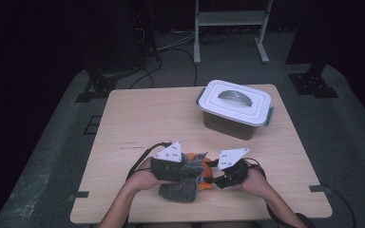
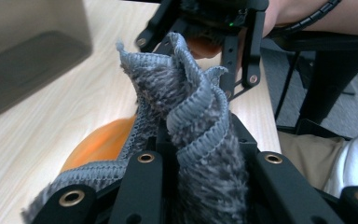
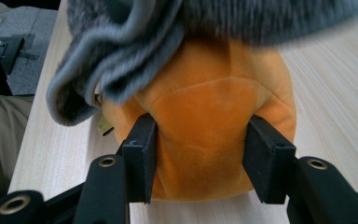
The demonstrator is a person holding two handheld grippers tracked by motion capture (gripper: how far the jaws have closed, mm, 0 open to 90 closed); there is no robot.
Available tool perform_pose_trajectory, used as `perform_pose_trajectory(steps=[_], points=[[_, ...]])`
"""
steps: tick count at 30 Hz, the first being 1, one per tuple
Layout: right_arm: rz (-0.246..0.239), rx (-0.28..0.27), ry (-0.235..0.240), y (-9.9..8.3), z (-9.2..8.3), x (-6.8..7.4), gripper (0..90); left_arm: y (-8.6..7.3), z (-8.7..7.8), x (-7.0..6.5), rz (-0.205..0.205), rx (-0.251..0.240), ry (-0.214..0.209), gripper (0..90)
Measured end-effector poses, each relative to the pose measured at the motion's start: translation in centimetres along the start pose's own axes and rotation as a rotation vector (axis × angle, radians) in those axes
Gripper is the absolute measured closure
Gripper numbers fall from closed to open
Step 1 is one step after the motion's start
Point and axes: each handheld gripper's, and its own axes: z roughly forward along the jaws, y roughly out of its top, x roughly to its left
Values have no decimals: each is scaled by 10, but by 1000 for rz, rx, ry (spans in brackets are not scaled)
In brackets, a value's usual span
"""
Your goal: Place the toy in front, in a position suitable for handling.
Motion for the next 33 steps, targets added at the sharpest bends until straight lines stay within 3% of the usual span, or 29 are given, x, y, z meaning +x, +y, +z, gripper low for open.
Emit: perform_pose_trajectory(steps=[4, 7, 13, 17, 18, 22, 24, 27, 30, 33], points=[[-7, 8, -4, -1, -1, 1, 500, 0, 4, 3, -7, 14, -14, 718], [1, 6, 3, -2, 0, 0, 493, -9, 0, 7, -39, 15, -1, 720], [114, -62, 52, -7, -1, -8, 258, -36, -11, 8, -103, -28, -4, 723], [146, -46, 68, -7, 7, -12, 196, -41, -14, 8, -118, -43, -1, 724], [143, -38, 64, -5, 9, -11, 217, -40, -14, 8, -110, -32, 2, 723], [73, -27, 35, -1, 12, -6, 486, -27, -17, 6, -85, -24, 6, 722], [49, -28, 31, 0, 10, -3, 551, -17, -15, 3, -60, -26, -1, 721], [38, -26, 43, 0, 10, -2, 604, -7, -7, 3, -32, 13, 0, 721], [40, -10, 42, -2, 9, -2, 630, -9, 2, 7, -49, 24, -7, 722], [49, -10, 47, -5, 9, -3, 640, -9, 2, 5, -37, 38, 12, 722]])
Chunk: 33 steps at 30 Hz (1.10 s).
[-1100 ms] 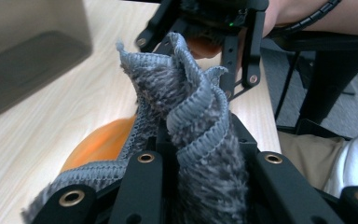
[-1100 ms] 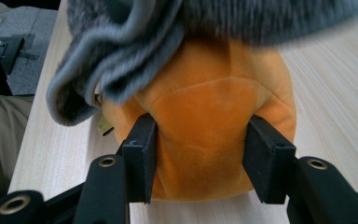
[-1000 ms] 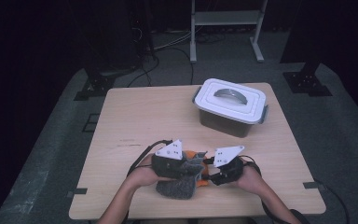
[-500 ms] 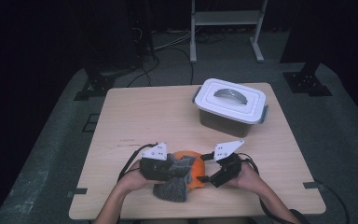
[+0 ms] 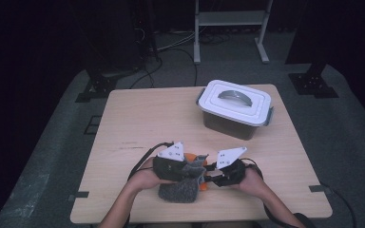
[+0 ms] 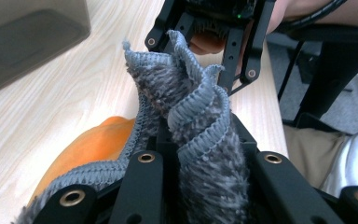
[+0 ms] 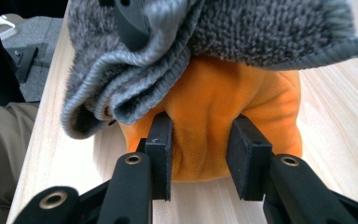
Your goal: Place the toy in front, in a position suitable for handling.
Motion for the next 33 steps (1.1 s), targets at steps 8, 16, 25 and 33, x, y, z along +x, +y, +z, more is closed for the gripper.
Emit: perform_pose_trajectory(steps=[8, 16, 25, 33], points=[[-6, 3, 0, 0, 0, 0, 635, -11, -32, 12, -50, 2, 81, 722], [71, -38, 32, 2, -1, -6, 248, -31, -23, 4, -71, 23, -13, 725], [22, -35, -10, 3, 5, 0, 477, 0, -7, -3, -12, 25, -27, 716], [8, -15, -16, 0, 1, 1, 583, 3, -5, 0, 9, 78, 4, 714]])
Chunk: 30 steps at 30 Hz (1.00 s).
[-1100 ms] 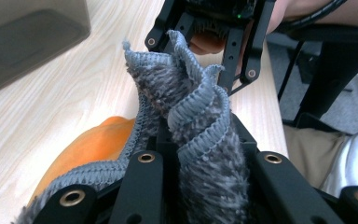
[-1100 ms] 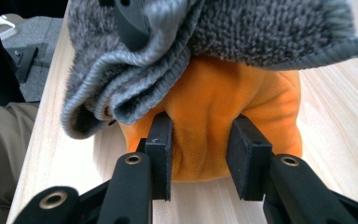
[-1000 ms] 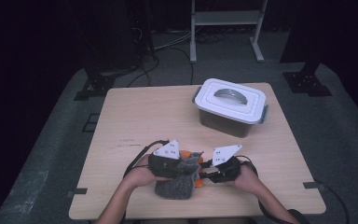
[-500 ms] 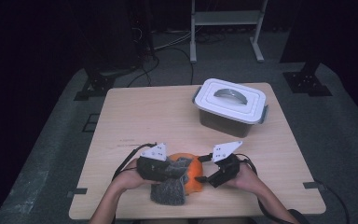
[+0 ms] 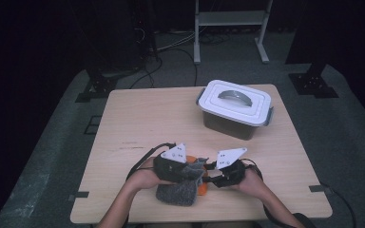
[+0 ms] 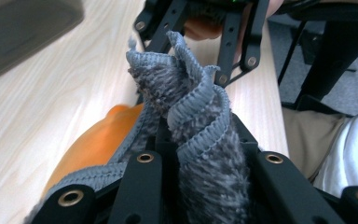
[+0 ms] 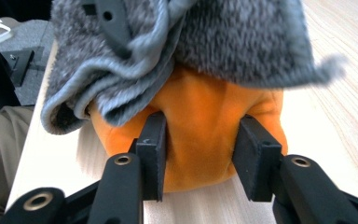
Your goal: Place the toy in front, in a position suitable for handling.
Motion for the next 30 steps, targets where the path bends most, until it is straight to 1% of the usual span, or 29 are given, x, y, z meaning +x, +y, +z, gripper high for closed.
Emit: perform_pose_trajectory(steps=[1, 2, 7, 10, 13, 15, 16, 19, 20, 22, 24, 26, 27, 28, 29, 30], points=[[-4, -1, 0, 1, 0, 0, 590, -3, -4, 2, -6, -5, 7, 711], [-4, -4, 1, 2, 1, 1, 595, -6, -8, 2, -23, -17, 13, 709], [-2, -9, 4, 2, 2, 0, 603, -20, -25, 8, -57, -35, 49, 707], [-5, -3, 2, 2, 1, 1, 614, -30, -34, 13, -88, -51, 68, 707], [-7, -1, 4, 2, 0, 0, 623, -39, -40, 15, -111, -65, 75, 707], [-11, 1, 7, 2, -1, 0, 627, -42, -42, 15, -117, -67, 77, 707], [-19, 5, 4, 2, -1, 0, 632, -43, -43, 15, -124, -71, 79, 706], [-25, 11, 0, 3, -3, 0, 642, -43, -43, 16, -126, -81, 77, 706], [-28, 13, -6, 3, -4, 0, 644, -42, -42, 16, -119, -80, 78, 706], [-41, 17, -23, 4, -7, -1, 649, -38, -41, 15, -112, -89, 75, 706], [-55, 20, -51, 3, -12, -1, 653, -34, -39, 15, -101, -88, 78, 706], [-53, 24, -68, 1, -19, -3, 651, -31, -34, 17, -102, -81, 80, 706], [-42, 25, -65, -1, -21, -5, 631, -31, -30, 17, -107, -81, 69, 706], [-24, 29, -45, -3, -22, -7, 569, -31, -26, 17, -105, -76, 61, 708], [-12, 32, -39, -5, -22, -8, 485, -30, -21, 17, -107, -74, 54, 709], [6, 36, -27, -6, -23, -9, 421, -30, -18, 16, -101, -67, 46, 710]])
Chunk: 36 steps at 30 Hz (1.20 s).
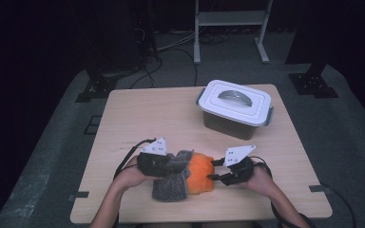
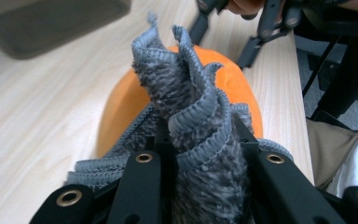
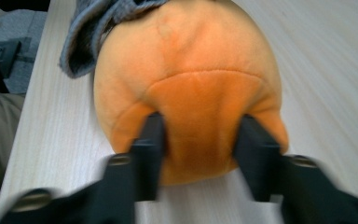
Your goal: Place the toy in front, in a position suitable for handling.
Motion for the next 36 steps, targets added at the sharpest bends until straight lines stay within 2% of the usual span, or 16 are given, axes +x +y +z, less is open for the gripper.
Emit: perform_pose_trajectory(steps=[2, 3, 5, 6, 8, 9, 13, 16, 19, 25, 32, 34, 36], points=[[44, -20, 37, 1, -3, -3, 355, 0, 5, -2, 7, -1, -12, 711], [61, -69, 49, 3, -6, -4, 344, 1, 5, -3, 7, -2, -14, 712], [77, -115, 64, 6, -7, -6, 295, 2, 6, -4, 13, 5, -19, 712], [84, -117, 68, 8, -5, -6, 285, 3, 6, -4, 16, 7, -22, 711], [80, -87, 64, 9, 5, -4, 267, 4, 6, -5, 18, 11, -26, 711], [80, -81, 61, 8, 11, -2, 267, 5, 5, -5, 14, 0, -28, 711], [66, -72, 14, 8, 17, 4, 378, 15, 7, -7, 20, -52, -77, 710], [14, -55, -8, 9, 15, 9, 475, 25, 19, -11, 61, -8, -68, 709], [-5, -43, -10, 7, 10, 8, 528, 26, 22, -10, 65, -5, -67, 710], [-16, -48, -6, 4, 8, 7, 553, 7, 5, -6, 33, -28, -39, 711], [-12, -50, -6, 3, 8, 6, 552, -24, -17, 8, -55, -21, 21, 710], [-12, -50, -8, 3, 7, 7, 552, -28, -19, 11, -74, -29, 25, 710], [-15, -51, -8, 3, 7, 7, 552, -25, -19, 11, -73, -44, 16, 710]])
